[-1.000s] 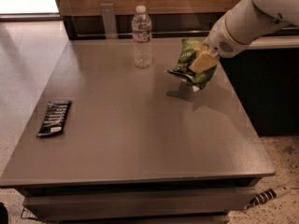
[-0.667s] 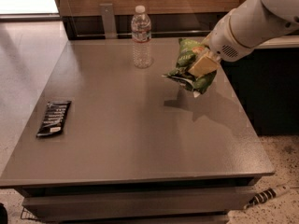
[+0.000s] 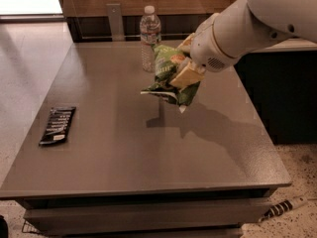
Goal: Move green jalapeno chip bag near rxbar chocolate
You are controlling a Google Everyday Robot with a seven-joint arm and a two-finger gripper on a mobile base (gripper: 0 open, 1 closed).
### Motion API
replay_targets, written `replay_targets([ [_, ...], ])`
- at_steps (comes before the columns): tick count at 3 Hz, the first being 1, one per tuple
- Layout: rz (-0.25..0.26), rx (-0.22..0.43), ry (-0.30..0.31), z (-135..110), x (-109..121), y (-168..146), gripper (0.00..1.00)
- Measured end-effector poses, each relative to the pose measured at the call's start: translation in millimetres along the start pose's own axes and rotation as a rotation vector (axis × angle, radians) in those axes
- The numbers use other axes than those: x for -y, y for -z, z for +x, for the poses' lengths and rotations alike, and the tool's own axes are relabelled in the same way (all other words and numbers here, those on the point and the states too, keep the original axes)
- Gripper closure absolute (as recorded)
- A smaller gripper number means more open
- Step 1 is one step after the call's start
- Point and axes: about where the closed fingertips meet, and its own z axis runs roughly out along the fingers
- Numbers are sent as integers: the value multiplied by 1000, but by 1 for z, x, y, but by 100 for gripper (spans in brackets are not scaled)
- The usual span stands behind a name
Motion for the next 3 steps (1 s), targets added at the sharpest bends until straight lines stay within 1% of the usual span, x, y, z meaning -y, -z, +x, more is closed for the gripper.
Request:
replay_targets([
  [1,-10,78,55,-48,-25,-30,100],
  [2,7,134,49,-74,-52,-54,100],
  [3,9,164,31,-91,-73,-75,100],
])
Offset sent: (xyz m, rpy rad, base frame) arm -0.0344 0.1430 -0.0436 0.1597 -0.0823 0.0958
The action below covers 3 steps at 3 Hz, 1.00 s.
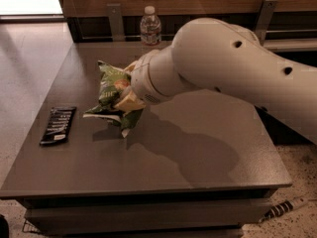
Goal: Move green jalapeno chip bag near rxbar chocolate
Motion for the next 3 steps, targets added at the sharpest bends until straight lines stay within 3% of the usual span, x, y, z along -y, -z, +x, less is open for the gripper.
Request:
replay_targets([
  [1,22,-10,-92,-4,-26,-19,98],
  [2,64,-38,-150,0,-39,-14,75],
  [3,69,-41,-165,-1,-41,-13,52],
])
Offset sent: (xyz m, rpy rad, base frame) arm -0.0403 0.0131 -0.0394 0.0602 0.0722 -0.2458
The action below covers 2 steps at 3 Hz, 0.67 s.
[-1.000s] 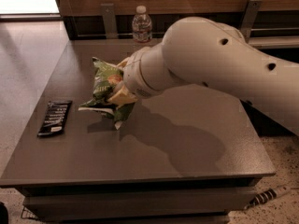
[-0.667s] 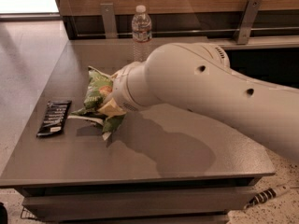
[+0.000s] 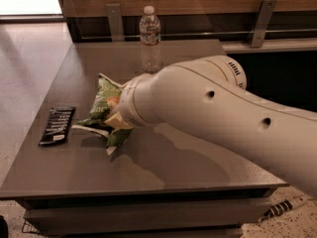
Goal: Move green jalapeno chip bag near rxbar chocolate
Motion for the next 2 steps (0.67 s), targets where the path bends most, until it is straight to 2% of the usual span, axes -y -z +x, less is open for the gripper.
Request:
replay_targets([
  [2,4,2,9,-4,-1,2,5],
])
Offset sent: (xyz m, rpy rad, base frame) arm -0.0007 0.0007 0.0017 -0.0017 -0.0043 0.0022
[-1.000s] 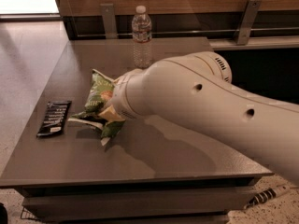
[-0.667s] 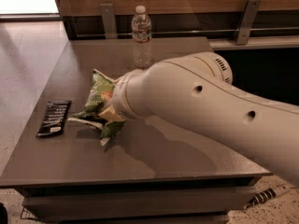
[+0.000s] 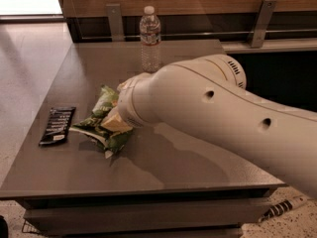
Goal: Move green jalapeno chip bag near rxbar chocolate
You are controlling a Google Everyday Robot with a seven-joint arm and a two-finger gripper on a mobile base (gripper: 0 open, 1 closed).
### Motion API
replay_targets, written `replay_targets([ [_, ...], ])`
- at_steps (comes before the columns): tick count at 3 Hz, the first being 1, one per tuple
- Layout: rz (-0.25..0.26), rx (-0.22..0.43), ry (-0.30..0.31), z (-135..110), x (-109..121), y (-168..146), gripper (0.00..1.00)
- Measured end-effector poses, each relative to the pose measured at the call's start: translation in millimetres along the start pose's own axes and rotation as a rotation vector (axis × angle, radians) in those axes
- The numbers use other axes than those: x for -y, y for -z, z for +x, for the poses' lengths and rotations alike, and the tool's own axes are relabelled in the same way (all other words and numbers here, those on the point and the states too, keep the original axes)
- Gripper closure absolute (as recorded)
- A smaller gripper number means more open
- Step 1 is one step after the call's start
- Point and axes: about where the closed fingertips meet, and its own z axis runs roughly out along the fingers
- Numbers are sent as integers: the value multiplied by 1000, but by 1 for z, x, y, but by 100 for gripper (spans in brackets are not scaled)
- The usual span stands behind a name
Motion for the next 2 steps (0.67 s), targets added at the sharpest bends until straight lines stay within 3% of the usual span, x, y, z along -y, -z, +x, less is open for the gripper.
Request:
replay_targets([
  [2,1,1,2,-1,0,1,0],
])
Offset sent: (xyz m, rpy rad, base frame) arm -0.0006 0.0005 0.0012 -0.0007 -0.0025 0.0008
